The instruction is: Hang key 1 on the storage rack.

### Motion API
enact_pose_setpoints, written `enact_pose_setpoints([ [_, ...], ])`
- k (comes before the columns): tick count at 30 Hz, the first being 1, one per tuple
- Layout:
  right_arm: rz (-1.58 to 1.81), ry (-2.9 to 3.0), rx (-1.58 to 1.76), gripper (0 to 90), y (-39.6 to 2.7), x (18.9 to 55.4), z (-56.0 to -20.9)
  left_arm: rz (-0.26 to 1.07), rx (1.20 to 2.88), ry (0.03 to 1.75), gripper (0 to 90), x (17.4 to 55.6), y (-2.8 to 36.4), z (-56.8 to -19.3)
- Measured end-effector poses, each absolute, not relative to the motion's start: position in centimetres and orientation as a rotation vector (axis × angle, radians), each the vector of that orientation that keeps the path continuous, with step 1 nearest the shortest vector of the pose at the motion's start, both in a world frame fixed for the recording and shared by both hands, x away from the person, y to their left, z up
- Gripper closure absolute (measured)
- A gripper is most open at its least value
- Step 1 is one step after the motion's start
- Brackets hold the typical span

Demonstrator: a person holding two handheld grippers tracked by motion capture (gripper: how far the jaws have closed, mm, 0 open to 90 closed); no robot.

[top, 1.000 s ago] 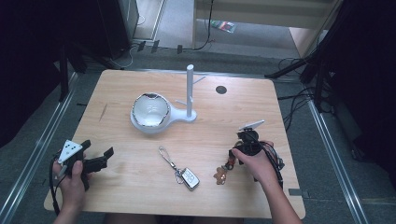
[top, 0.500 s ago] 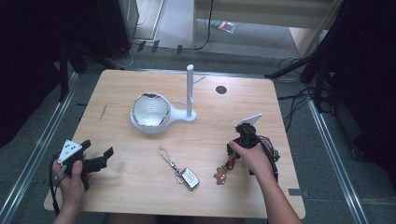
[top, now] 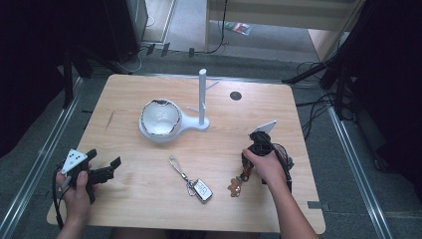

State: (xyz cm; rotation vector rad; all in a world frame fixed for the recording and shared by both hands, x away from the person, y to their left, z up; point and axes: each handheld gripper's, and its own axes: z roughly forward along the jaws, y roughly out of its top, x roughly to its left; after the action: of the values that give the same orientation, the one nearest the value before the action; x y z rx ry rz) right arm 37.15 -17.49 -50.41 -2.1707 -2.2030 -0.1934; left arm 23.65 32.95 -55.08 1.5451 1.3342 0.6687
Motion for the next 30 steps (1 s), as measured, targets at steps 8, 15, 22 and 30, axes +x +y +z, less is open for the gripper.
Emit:
enact_pose_setpoints([
  [8,-0.149,-2.282,-2.179,67.3,-16.3,37.0,-50.4,0.667,1.549,1.336,1.2,23.7,32.9,-55.1],
  [15,-0.103,-2.380,-2.142,68.2,-15.8,36.7,-50.5,0.669,1.550,1.337,1.2,23.7,32.9,-55.1],
  [22,-0.072,-2.410,-2.098,70.5,-15.7,36.9,-50.4,0.672,1.551,1.336,1.2,23.6,32.9,-55.1],
  [30,-0.108,-2.435,-2.088,72.2,-15.9,36.6,-50.4,0.674,1.553,1.335,1.2,23.7,32.9,-55.1],
])
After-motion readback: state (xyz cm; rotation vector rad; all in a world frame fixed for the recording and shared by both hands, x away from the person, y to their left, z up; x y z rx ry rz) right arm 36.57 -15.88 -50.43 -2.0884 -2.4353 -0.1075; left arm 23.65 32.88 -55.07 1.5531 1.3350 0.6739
